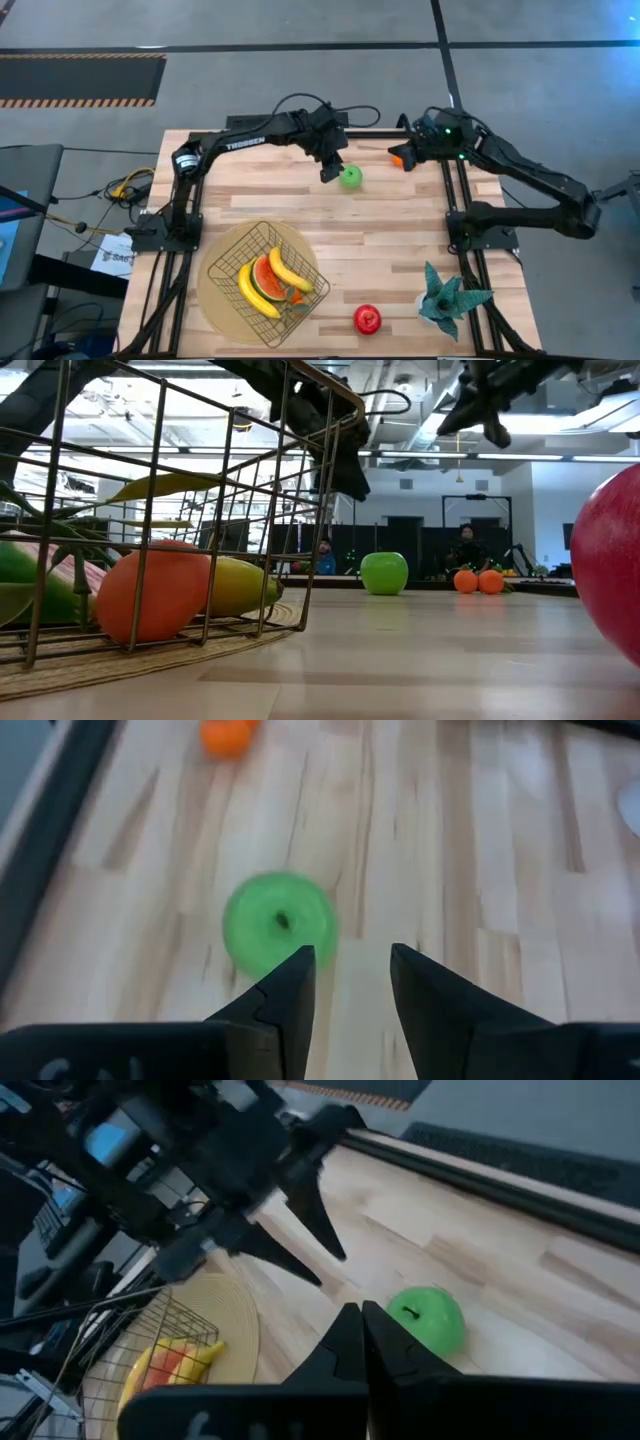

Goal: Build produce basket
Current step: Put the green apple into the gold wire basket

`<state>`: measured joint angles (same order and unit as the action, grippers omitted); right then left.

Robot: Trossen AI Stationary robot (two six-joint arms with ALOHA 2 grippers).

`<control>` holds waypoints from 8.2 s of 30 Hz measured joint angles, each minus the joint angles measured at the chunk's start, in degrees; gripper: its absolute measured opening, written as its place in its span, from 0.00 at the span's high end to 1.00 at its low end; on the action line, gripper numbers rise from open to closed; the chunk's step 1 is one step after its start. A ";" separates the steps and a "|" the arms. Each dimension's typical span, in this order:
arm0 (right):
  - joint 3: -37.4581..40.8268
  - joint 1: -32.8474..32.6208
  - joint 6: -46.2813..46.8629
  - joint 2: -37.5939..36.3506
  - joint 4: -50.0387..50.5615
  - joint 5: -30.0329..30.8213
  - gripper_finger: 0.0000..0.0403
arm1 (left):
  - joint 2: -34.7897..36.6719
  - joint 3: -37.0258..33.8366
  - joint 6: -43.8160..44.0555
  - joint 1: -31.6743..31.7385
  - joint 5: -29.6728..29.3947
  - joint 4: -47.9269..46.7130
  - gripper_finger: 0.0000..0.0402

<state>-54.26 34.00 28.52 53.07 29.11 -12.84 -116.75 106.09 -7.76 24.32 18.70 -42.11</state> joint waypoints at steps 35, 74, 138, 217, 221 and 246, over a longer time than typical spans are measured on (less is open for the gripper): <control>0.00 -4.51 -4.58 -0.86 2.73 2.87 1.00 | -5.37 0.06 11.54 -3.43 -11.33 5.76 0.70; 0.00 -4.27 -5.10 -1.48 1.94 2.93 0.99 | -9.09 0.12 4.30 -2.30 -9.11 8.47 0.70; 0.00 -4.38 -5.03 -1.48 2.18 2.69 0.99 | -11.14 0.10 7.12 -1.89 -2.64 12.10 0.89; -7.41 -13.51 -6.47 -1.45 3.82 5.45 0.99 | -14.70 8.69 6.96 -1.08 -13.11 4.34 0.62; -7.41 -13.51 -6.47 -1.45 3.82 5.45 0.99 | -15.28 8.79 7.01 -1.14 -11.35 4.82 0.62; -7.41 -13.71 -6.39 -1.48 3.86 5.45 0.99 | -18.88 20.98 7.13 -1.95 -10.07 -1.88 0.62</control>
<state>-61.67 20.29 22.13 51.59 32.97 -7.40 -135.63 127.07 -0.63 22.38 8.63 -44.00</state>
